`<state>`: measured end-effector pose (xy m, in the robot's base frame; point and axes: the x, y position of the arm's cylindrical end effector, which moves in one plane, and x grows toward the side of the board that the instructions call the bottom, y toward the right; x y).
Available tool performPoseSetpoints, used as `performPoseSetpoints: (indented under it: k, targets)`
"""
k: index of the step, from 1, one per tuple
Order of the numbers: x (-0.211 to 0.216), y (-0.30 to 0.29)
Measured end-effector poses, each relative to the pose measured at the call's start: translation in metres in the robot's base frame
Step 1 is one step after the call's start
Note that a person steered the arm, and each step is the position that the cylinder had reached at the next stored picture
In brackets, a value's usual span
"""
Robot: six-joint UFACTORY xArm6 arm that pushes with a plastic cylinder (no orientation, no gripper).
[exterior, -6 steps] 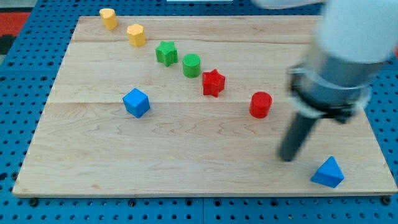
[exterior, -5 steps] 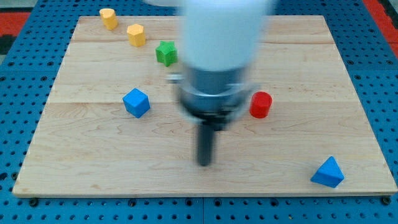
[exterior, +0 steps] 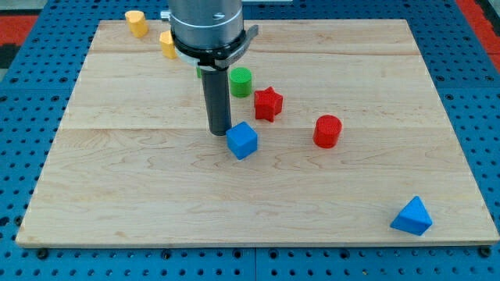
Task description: Place the blue cube in between the blue triangle and red circle
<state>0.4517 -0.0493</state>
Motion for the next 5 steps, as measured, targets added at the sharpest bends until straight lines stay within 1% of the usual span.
performPoseSetpoints:
  k: [1, 2, 3, 4, 5]
  targets:
    - [0.034, 0.067]
    - [0.046, 0.148]
    - [0.053, 0.105]
    - [0.04, 0.133]
    - [0.048, 0.143]
